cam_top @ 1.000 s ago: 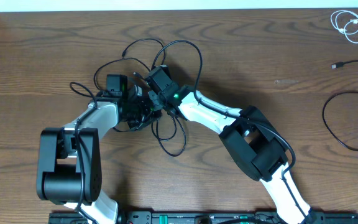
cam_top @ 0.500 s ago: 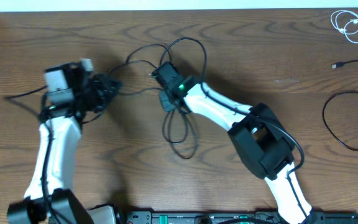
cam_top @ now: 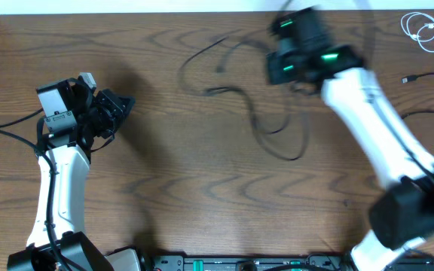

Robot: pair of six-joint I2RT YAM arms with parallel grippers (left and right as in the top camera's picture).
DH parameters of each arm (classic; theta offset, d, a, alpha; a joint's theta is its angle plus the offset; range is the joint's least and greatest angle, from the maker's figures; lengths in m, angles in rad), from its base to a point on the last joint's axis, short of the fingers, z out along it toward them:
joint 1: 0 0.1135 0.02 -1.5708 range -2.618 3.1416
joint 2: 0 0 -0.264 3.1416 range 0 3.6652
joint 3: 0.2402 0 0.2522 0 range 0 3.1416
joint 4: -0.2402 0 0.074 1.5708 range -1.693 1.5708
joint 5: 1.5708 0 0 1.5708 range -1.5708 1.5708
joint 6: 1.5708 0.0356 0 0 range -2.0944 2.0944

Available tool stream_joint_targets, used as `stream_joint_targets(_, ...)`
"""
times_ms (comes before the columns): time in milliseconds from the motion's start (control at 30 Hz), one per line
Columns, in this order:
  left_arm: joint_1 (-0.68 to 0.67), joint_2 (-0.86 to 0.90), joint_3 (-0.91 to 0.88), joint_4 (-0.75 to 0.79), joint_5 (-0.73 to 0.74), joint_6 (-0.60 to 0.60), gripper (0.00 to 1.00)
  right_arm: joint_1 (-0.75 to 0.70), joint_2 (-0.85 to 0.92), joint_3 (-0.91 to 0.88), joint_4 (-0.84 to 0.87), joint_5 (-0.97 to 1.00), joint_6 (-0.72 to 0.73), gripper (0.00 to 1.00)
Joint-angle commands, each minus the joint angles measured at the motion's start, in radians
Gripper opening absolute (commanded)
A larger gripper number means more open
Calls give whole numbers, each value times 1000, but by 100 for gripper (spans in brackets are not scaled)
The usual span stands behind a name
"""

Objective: Untangle cables

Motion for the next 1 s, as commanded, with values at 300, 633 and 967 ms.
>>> stream_joint_targets(300,2,-6,11,-6,5,3,8,-600,-226,5,-62,-33,-92,1)
stream_joint_targets(633,-8,-6,11,-6,5,3,8,-938,-236,5,-112,-44,-91,1)
stream_joint_targets(967,-82,-6,11,-1,-82,16,8,-1112,-164,5,-93,-44,-73,4)
